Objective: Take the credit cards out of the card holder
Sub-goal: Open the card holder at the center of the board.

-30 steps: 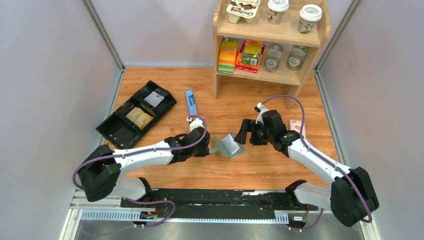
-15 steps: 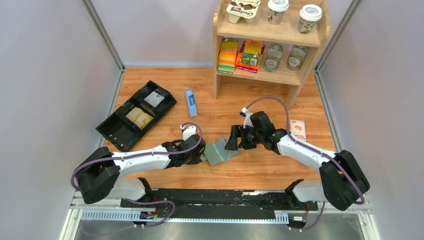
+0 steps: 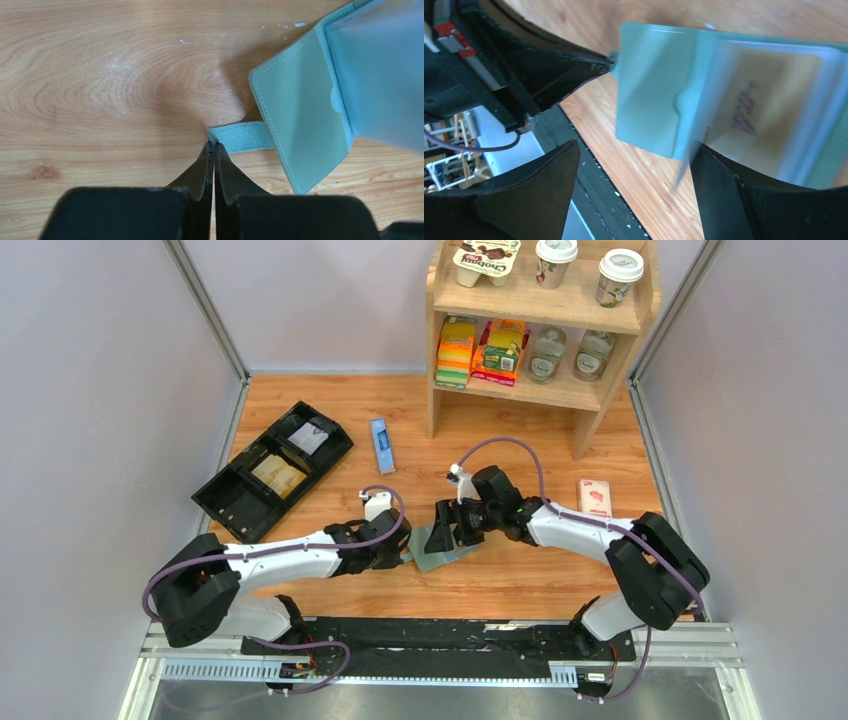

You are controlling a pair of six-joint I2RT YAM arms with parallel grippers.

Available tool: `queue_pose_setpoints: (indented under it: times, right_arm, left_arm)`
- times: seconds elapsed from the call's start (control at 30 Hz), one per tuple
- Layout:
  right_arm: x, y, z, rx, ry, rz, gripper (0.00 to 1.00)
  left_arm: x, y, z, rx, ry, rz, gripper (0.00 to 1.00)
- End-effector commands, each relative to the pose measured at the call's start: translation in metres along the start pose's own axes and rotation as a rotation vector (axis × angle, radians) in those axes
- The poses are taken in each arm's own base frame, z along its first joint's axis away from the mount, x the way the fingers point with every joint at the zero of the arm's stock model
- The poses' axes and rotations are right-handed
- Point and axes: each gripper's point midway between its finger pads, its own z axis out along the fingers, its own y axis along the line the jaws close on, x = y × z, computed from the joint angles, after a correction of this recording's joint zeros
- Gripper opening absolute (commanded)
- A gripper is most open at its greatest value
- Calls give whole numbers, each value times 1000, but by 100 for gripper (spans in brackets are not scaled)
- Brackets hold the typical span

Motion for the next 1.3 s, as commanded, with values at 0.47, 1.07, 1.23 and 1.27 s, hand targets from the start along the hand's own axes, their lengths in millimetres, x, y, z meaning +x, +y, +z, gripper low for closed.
queue_pose_setpoints:
  times: [0.47, 1.07, 1.23, 1.27]
  right_arm:
    - [15, 9, 56, -79, 107, 141, 46]
    - [12, 2, 56, -38, 65, 178, 1]
    - [4, 9, 45, -40, 18, 150, 1]
    - [2, 9, 42, -28, 8, 141, 1]
  left_arm:
    - [-46, -14, -51, 150, -192, -139, 31]
    - [-60, -69, -6, 157, -110, -122, 29]
    - [-35, -51, 12, 99, -49, -142, 25]
    - [-32, -50, 13, 100, -42, -148, 24]
